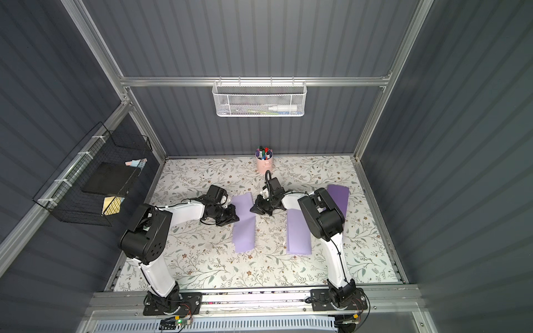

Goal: Fold the rectangular paper in half along the long edge
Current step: Fold the paper at the center of the board.

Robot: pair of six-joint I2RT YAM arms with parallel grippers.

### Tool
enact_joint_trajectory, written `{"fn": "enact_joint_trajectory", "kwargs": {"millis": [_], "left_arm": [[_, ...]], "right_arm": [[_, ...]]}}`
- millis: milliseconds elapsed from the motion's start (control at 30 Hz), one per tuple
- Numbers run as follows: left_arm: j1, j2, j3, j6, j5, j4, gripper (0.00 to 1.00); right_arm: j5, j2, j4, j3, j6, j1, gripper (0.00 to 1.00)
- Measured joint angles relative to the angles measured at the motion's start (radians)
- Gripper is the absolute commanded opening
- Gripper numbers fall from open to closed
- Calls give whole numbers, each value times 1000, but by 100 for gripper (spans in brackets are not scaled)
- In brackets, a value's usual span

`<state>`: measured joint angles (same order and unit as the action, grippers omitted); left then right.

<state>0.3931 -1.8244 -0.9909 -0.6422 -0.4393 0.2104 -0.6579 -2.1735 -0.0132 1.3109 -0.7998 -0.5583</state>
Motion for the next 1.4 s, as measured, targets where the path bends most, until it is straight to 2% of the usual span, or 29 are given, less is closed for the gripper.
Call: {"fn": "enact_joint_trajectory", "kwargs": {"millis": [233, 400, 533, 733, 867, 1000, 1400], "left_arm": [[0, 0, 0, 4, 2, -3, 0], [0, 0, 0, 7, 2, -3, 0], [0, 0, 0, 7, 2, -3, 0], [0, 0, 0, 7, 3, -4, 0], [0, 0, 0, 7, 3, -4, 0], [0, 0, 0, 7, 3, -3, 0], [0, 0, 0, 15, 4, -3, 0]], "right_arm": [[-14, 76, -11, -118, 14, 99, 0], [0, 96, 32, -117, 27, 166, 0], [-12, 93, 71, -58, 34, 116, 0], [-37, 24, 87, 138, 41, 0, 0], [-37, -34, 90, 161, 39, -13, 0], [-58, -81, 79, 137, 32, 32, 0], [-76, -39, 89, 77, 66, 201, 0]]}}
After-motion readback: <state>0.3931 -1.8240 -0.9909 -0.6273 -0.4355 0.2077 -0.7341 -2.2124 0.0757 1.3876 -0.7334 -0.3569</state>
